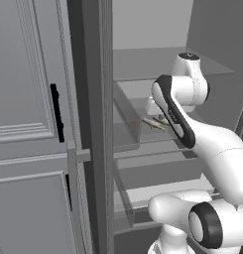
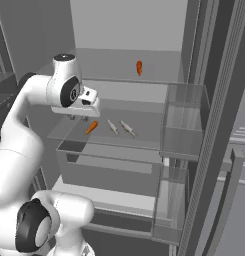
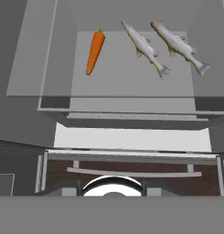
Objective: Place one carrot and one fish in each tupperware on the nearby counter, to pack two identical lunches.
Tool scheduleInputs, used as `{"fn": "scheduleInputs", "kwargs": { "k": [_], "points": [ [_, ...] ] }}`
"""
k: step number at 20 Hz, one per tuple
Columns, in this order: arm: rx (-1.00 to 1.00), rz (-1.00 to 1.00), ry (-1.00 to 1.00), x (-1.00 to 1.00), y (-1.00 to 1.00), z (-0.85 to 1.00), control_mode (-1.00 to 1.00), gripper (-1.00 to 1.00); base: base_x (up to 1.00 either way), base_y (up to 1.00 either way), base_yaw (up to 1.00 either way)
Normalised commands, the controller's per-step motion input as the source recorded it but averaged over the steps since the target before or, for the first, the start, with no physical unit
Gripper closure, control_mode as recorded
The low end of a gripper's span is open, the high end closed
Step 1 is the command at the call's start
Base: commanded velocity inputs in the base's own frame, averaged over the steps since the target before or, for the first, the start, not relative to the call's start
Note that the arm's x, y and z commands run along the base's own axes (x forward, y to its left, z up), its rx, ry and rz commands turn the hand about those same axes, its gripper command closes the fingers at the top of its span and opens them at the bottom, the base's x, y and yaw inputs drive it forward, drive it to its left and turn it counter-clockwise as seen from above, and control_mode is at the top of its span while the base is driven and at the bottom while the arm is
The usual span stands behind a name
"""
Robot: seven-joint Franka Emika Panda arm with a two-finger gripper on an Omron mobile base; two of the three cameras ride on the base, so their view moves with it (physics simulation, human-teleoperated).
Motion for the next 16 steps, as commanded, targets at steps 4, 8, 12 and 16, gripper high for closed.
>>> {"fn": "scheduleInputs", "kwargs": {
  "k": [4,8,12,16],
  "points": [
    [0.00,0.01,-0.08,0.21,-0.26,0.26,-1.00,-1.00,0.00,0.00,0.00],
    [0.00,0.00,-0.51,0.05,-0.61,0.59,-1.00,-1.00,0.00,0.00,0.00],
    [-0.01,0.00,-0.55,0.00,-0.96,0.81,-1.00,-1.00,0.00,0.00,0.00],
    [-0.03,-0.05,-0.40,0.06,-0.92,0.94,-1.00,-1.00,0.00,0.00,0.00]
  ]
}}
